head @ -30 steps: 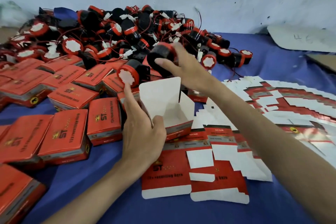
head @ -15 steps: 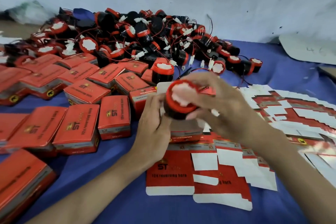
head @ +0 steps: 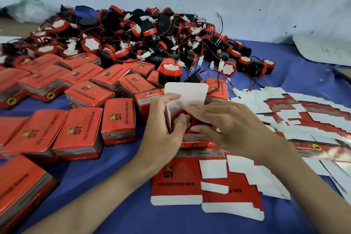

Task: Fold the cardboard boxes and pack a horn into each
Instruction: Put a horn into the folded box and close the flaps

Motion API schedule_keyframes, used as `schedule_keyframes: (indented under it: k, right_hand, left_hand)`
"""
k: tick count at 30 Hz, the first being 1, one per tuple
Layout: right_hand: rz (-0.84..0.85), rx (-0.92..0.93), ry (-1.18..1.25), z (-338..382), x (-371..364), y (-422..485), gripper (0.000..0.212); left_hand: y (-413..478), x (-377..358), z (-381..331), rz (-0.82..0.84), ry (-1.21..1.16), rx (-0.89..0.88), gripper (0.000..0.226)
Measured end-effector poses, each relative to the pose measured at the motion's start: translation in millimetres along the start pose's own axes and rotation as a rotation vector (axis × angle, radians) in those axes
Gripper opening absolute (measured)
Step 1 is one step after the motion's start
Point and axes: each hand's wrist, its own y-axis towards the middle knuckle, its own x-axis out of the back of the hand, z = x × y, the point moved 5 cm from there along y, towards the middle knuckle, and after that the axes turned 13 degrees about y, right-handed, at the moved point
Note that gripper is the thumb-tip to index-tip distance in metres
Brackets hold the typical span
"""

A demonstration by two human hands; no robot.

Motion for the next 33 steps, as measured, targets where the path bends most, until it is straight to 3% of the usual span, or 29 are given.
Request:
schedule_keyframes:
  k: [3, 7, 10, 17, 24, 28, 31, 33]
  right_hand:
    - [-0.043, -0.098, 0.093, -10, 18, -6, 0.047]
    - [0.010, -0.085, -0.052, -10, 24, -3, 0.019]
    - [0.164, -0.195, -0.064, -14, 6, -2, 0.039]
    - [0.153, -0.167, -0.042, -13, 3, -2, 0.074]
    - [-0.031, -0.170, -0.091, -5, -5, 5, 0.054]
    - [0.018, -0.166, -0.169, -4, -6, 7, 0.055]
    - [0.206, -0.218, -0.207, -4, -17, 12, 0.053]
    - [0.246, -0.290, -0.116, -9, -15, 8, 0.054]
  left_hand:
    - [1, 0, 0, 0.043, -0.026, 0.019, 0.034]
    - [0, -6, 0, 0.088, -0.100, 0.051, 0.035]
    - [1, -7, -2, 0.099, -0.147, 0.064, 0.036]
    - [0, -11, -2, 0.099, -0.160, 0.063, 0.037]
    - [0, -9, -3, 0.082, -0.198, 0.057, 0.030]
    - [0, -10, -6, 0.114, -0.203, 0.054, 0.030]
    - [-1, -10, -5, 0.072, -0.178, 0.061, 0.039]
    - [0, -11, -4, 0.049, -0.155, 0.061, 0.045]
